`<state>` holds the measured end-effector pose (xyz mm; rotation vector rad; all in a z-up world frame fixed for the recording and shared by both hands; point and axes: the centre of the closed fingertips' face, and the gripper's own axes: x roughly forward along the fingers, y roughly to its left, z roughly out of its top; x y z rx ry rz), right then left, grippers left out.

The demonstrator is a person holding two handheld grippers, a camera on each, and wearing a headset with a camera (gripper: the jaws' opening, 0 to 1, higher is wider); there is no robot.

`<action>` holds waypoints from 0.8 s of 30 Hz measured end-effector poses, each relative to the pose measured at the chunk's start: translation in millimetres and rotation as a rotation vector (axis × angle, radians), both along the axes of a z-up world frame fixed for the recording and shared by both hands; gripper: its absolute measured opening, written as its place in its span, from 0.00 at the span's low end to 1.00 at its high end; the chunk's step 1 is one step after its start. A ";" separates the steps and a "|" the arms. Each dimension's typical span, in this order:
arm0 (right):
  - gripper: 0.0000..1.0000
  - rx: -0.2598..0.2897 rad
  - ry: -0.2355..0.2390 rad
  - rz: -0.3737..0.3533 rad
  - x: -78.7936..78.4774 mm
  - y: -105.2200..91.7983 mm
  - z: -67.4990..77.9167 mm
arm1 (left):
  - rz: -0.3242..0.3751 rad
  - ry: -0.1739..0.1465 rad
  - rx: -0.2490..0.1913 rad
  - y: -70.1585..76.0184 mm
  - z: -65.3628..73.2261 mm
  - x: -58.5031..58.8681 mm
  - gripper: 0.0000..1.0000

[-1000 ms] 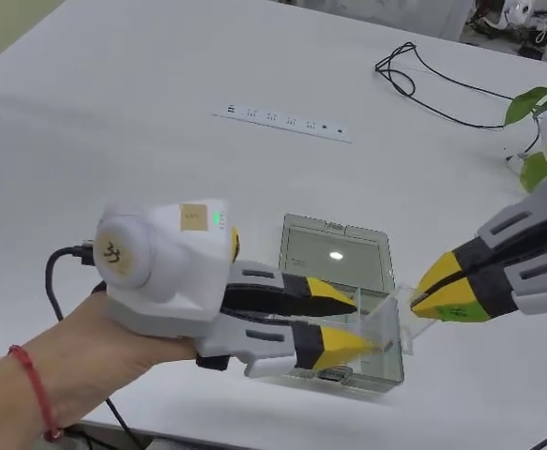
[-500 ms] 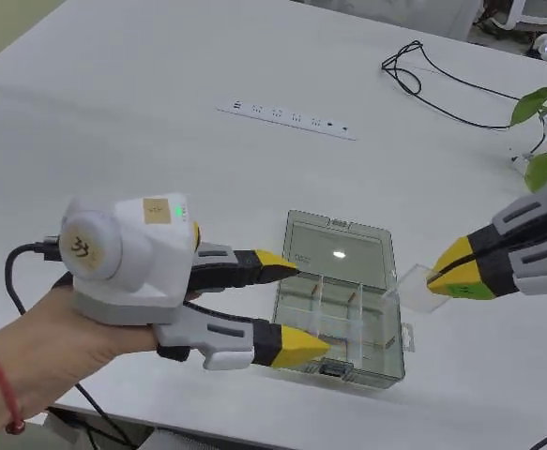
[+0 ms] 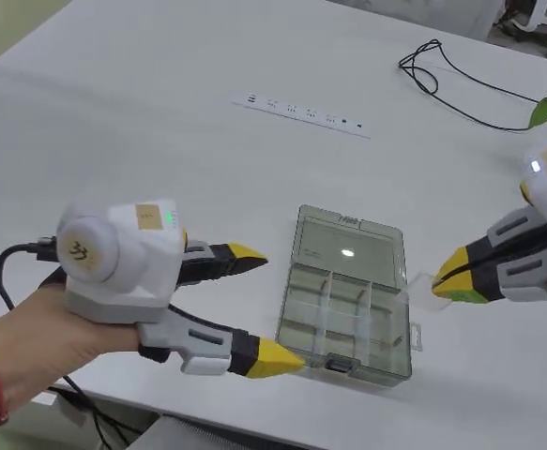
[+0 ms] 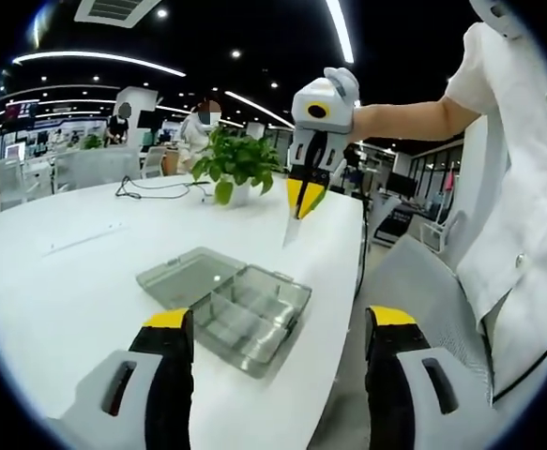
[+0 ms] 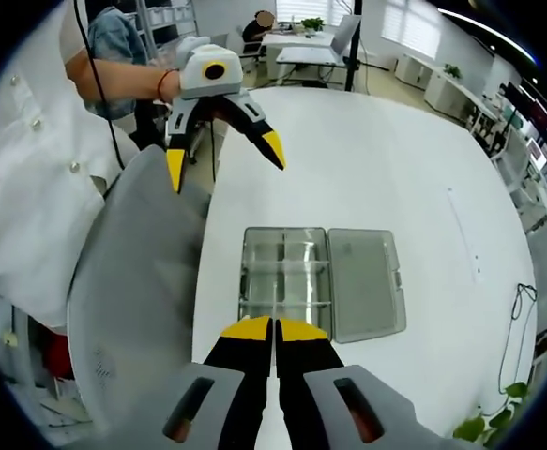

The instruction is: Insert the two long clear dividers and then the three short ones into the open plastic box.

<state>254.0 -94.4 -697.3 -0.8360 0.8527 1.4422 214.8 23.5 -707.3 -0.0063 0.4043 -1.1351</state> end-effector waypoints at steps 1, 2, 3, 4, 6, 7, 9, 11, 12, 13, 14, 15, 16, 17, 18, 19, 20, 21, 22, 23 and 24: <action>0.02 -0.004 0.000 0.001 0.9 0.4 -4.4 | 0.001 0.002 0.001 0.7 -2.0 -0.4 0.78; 0.02 -0.006 -0.001 0.003 1.5 0.7 -7.1 | 0.002 0.004 0.003 1.0 -3.4 -0.9 0.79; 0.02 -0.010 0.000 0.006 2.1 1.0 -11.0 | 0.004 0.011 0.008 1.6 -5.8 -1.4 0.80; 0.02 -0.013 -0.001 0.010 2.5 1.2 -13.9 | 0.005 0.011 0.011 2.0 -7.4 -1.6 0.81; 0.02 -0.025 -0.004 0.017 3.5 1.2 -20.9 | 0.007 0.011 0.013 3.0 -9.9 -1.8 0.83; 0.02 -0.029 -0.006 0.019 4.2 1.3 -23.6 | 0.010 0.014 0.013 3.3 -10.8 -1.9 0.84; 0.02 -0.038 -0.005 0.019 5.3 1.2 -30.5 | 0.013 0.010 0.015 4.0 -13.7 -1.4 0.87; 0.02 -0.046 -0.007 0.025 6.1 1.1 -35.6 | 0.012 0.021 0.015 4.3 -17.3 -2.3 0.89; 0.02 -0.054 -0.014 0.029 7.1 0.8 -39.2 | 0.011 0.013 0.016 4.3 -18.5 -3.2 0.90; 0.02 -0.058 -0.017 0.031 7.8 0.8 -41.5 | 0.011 0.013 0.018 4.7 -19.4 -3.4 0.90; 0.02 -0.063 -0.017 0.032 8.4 0.6 -44.9 | 0.015 0.024 0.021 5.4 -21.3 -3.5 0.91; 0.02 -0.067 -0.017 0.034 8.5 0.4 -47.1 | 0.017 0.026 0.021 5.8 -21.6 -3.6 0.91; 0.02 -0.070 -0.017 0.035 9.1 -0.1 -49.2 | 0.018 0.024 0.020 6.2 -21.6 -4.0 0.91; 0.02 -0.074 -0.015 0.038 9.0 -0.3 -52.0 | 0.019 0.025 0.019 6.2 -21.7 -4.2 0.92; 0.02 -0.075 -0.012 0.039 11.5 -2.4 -59.5 | 0.020 0.025 0.017 6.1 -21.5 -4.4 0.92; 0.02 -0.076 -0.012 0.040 11.6 -2.4 -61.0 | 0.021 0.025 0.015 6.0 -21.4 -4.5 0.93; 0.02 -0.079 -0.011 0.041 11.2 -2.2 -61.7 | 0.021 0.026 0.014 6.2 -21.6 -4.5 0.93; 0.02 -0.083 -0.014 0.043 11.7 -2.6 -63.5 | 0.022 0.029 0.015 6.6 -22.5 -4.6 0.94; 0.02 -0.087 -0.015 0.045 11.0 -2.5 -63.6 | 0.022 0.028 0.016 6.9 -23.0 -4.6 0.94; 0.02 -0.089 -0.016 0.046 11.3 -2.7 -64.3 | 0.021 0.029 0.019 7.2 -23.9 -4.7 0.94; 0.02 -0.088 -0.016 0.044 14.2 -3.9 -65.5 | 0.021 0.031 0.019 7.4 -23.9 -4.9 0.94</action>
